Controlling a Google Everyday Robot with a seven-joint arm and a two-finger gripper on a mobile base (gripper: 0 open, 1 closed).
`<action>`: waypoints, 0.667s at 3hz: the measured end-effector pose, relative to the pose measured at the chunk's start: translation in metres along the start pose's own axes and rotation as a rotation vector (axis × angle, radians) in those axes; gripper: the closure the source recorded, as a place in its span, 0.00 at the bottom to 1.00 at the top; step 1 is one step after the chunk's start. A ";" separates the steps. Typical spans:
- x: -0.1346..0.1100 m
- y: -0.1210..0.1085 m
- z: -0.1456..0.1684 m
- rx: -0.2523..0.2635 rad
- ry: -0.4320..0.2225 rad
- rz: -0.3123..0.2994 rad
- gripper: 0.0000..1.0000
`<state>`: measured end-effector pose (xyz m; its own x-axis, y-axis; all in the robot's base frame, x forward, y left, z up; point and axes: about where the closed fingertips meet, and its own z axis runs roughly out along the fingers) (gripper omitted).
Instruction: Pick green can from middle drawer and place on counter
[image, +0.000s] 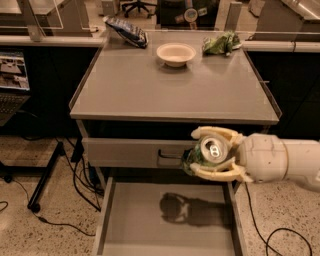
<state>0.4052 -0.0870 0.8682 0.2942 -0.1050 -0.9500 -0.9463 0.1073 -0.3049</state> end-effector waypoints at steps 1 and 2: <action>-0.054 -0.053 -0.010 0.033 -0.009 -0.040 1.00; -0.067 -0.094 -0.014 0.079 -0.013 -0.038 1.00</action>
Offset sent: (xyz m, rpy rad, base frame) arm 0.1097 -0.0305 0.1225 0.0530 -0.0495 -0.1296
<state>0.4728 -0.1034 0.9617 0.3319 -0.0973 -0.9383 -0.9211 0.1809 -0.3446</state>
